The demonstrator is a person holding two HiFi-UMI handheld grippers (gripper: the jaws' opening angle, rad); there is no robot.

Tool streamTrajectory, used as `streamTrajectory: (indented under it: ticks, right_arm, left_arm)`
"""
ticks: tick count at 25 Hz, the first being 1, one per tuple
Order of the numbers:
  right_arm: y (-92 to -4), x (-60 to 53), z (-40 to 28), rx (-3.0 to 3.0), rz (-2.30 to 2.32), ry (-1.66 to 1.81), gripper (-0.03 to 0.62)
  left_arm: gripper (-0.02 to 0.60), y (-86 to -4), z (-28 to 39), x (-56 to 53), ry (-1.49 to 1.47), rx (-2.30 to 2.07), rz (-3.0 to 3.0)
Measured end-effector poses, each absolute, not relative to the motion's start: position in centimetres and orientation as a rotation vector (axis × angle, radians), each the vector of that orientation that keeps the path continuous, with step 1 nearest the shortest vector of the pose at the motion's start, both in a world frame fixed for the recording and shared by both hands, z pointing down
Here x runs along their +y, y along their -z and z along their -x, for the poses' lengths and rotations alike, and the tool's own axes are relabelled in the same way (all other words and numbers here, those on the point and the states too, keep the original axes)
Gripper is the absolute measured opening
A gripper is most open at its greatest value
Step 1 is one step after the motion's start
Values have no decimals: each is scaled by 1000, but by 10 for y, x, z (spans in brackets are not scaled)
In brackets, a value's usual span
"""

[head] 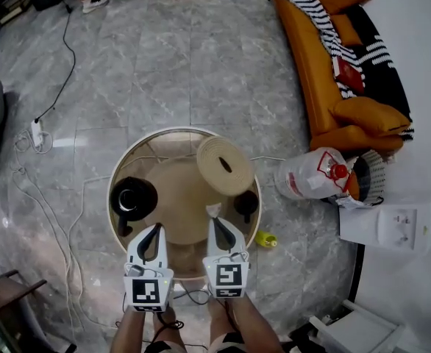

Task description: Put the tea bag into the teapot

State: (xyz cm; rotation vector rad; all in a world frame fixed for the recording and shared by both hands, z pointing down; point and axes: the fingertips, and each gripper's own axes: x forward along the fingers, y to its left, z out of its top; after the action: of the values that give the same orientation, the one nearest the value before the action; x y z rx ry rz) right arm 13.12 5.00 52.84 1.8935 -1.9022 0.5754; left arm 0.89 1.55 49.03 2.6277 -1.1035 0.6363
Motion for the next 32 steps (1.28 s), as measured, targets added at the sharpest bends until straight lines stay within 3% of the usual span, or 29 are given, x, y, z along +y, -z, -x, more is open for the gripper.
streamTrajectory:
  ticks: [15,32]
  right_arm:
    - [-471,-5,-22,-2149,-1709,-468,2]
    - [-497,-42,62,-2268,-1489,-441,2]
  left_arm:
    - [17,-441,92,-9,-600,-1364,-2508]
    - [17,-472,169,-24,-567,-1538,-2351]
